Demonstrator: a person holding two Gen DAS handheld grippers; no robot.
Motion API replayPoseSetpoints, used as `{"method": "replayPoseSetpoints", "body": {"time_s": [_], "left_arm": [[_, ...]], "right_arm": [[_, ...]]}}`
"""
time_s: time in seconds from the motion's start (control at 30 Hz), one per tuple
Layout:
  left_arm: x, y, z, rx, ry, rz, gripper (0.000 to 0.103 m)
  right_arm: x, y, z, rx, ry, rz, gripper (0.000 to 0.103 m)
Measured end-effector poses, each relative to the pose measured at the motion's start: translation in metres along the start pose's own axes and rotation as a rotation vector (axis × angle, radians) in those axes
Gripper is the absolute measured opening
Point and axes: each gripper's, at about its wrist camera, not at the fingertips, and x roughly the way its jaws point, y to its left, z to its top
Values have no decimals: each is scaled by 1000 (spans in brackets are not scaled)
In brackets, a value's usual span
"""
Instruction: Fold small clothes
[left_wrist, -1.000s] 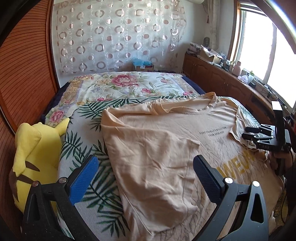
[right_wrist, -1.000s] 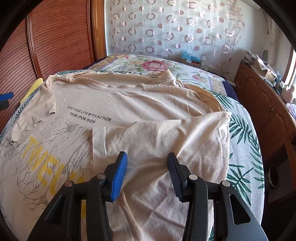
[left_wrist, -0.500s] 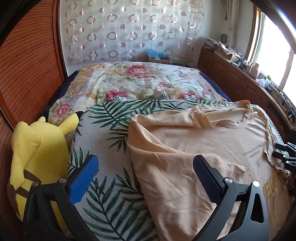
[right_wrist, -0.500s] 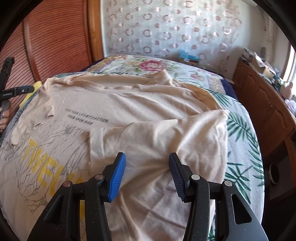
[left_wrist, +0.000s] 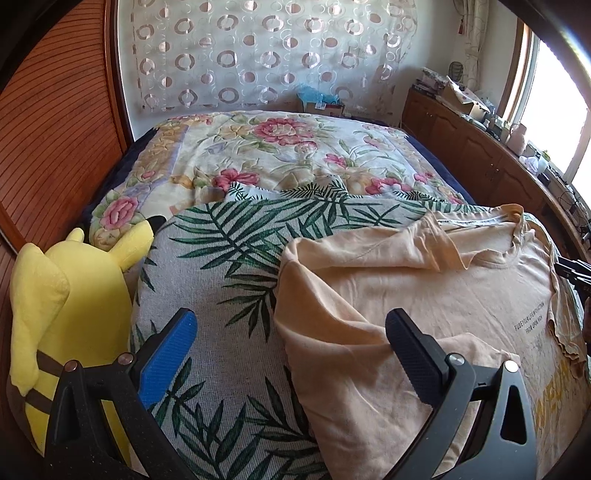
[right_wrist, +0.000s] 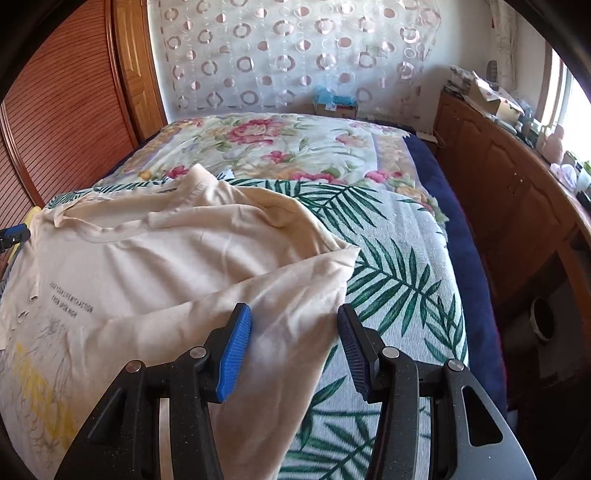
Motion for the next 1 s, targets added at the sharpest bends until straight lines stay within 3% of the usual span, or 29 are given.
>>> {"method": "replayPoseSetpoints", "body": {"time_s": [0.47, 0.57, 0.6, 0.63, 0.7, 0.77, 0.8, 0.83, 0.9, 1.0], "left_arm": [[10, -10, -2, 46, 40, 43, 102], [5, -15, -2, 63, 12, 26, 72], [4, -17, 0, 72, 10, 16, 58], [4, -18, 1, 73, 15, 5, 50], [6, -20, 7, 81, 28, -4, 45], [9, -15, 12, 69, 26, -8, 39], [9, -14, 15, 60, 26, -10, 28], [9, -10, 16, 50, 27, -17, 16], [9, -4, 19, 10, 30, -72, 6], [-5, -7, 16, 4, -2, -72, 5]], "right_arm": [[21, 2, 13, -28, -11, -3, 53], [20, -1, 13, -36, -12, 11, 50], [20, 0, 14, -44, -14, 17, 43], [19, -1, 14, -53, -17, 27, 39], [21, 0, 18, -67, -16, 55, 21], [24, 1, 22, -67, -10, 71, 15], [25, 1, 23, -64, -7, 75, 10], [27, 1, 24, -66, -5, 84, 10], [28, 0, 26, -64, 1, 91, 7], [23, 6, 27, -73, -26, 90, 6]]}}
